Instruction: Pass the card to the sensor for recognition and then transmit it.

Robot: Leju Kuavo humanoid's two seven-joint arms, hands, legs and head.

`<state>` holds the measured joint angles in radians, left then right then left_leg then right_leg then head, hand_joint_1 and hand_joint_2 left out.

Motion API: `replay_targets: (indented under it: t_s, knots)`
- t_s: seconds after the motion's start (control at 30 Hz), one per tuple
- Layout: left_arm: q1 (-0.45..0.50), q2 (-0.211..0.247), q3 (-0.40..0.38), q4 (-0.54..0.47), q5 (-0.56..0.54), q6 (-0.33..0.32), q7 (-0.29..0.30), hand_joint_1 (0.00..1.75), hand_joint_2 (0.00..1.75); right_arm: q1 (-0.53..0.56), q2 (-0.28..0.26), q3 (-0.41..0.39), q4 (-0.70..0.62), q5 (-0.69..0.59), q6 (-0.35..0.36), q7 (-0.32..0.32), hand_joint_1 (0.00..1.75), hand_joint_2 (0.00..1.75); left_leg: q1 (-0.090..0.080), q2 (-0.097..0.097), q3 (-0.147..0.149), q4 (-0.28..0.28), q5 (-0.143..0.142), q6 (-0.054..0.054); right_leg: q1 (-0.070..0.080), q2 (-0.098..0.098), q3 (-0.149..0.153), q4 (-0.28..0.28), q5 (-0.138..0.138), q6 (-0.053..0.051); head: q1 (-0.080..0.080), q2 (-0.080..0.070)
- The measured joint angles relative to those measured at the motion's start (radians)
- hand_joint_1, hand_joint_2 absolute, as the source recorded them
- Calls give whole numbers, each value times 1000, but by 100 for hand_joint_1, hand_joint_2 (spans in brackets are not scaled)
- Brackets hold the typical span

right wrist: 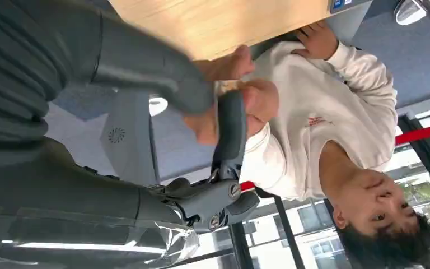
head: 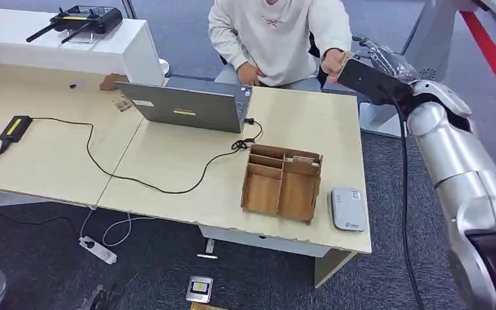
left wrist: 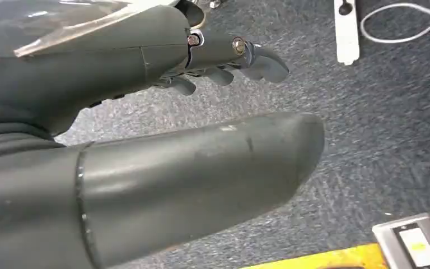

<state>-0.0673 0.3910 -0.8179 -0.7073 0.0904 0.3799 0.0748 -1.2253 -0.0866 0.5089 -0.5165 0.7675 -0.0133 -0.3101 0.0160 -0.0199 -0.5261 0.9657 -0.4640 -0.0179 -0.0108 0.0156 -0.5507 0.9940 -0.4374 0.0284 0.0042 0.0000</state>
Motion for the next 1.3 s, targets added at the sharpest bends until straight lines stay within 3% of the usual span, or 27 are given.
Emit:
replay_targets:
  t_s: [0.07,0.1,0.13,0.17,0.4,0.67,0.93,1.1,1.2,1.3]
  knots:
    - [-1,-3,-1,3,11,7,-36,0,0,1,1,1,0,5,-32,-8,0,175,0,0,0,0,0,0,0,0,0,0,0,0,0,0]
    - [-2,-5,-2,8,18,8,-58,0,0,2,2,1,0,4,-48,-14,0,0,0,0,0,0,0,0,0,0,0,0,0,0,0,0]
    - [-4,-8,-3,15,22,8,-78,0,0,2,3,1,0,0,-63,-20,0,0,0,0,0,0,0,0,0,0,0,0,0,0,0,0]
    - [-5,-11,-4,21,26,9,-89,0,0,2,4,1,-1,-3,-73,-24,0,175,0,0,1,0,0,0,0,0,0,0,0,0,0,0]
    - [-10,-25,-11,52,67,10,-112,0,0,13,4,-2,-39,-63,-119,-47,0,175,0,1,2,0,0,0,0,1,1,0,1,0,0,0]
    - [3,8,-20,7,85,5,10,0,0,27,2,-5,-95,-113,-133,-39,0,175,0,2,2,0,0,0,0,1,1,0,0,-1,0,0]
    - [16,32,-26,-48,116,3,22,0,0,54,-6,-16,-161,-174,-134,-32,0,175,0,2,2,0,0,0,0,1,1,0,1,-1,0,0]
    - [16,32,-24,-51,136,3,23,0,0,99,-13,-34,-212,-241,-104,36,0,175,0,2,3,0,0,0,0,2,2,0,0,-1,0,0]
    - [17,26,-16,-50,142,4,27,0,0,188,-31,-35,-274,-261,-55,129,0,175,0,1,5,0,0,0,0,1,5,-1,0,0,0,0]
    - [16,16,-10,-45,141,9,25,0,0,266,-44,-35,-321,-262,-34,161,0,175,-1,1,5,0,0,0,0,2,4,-1,0,0,0,0]
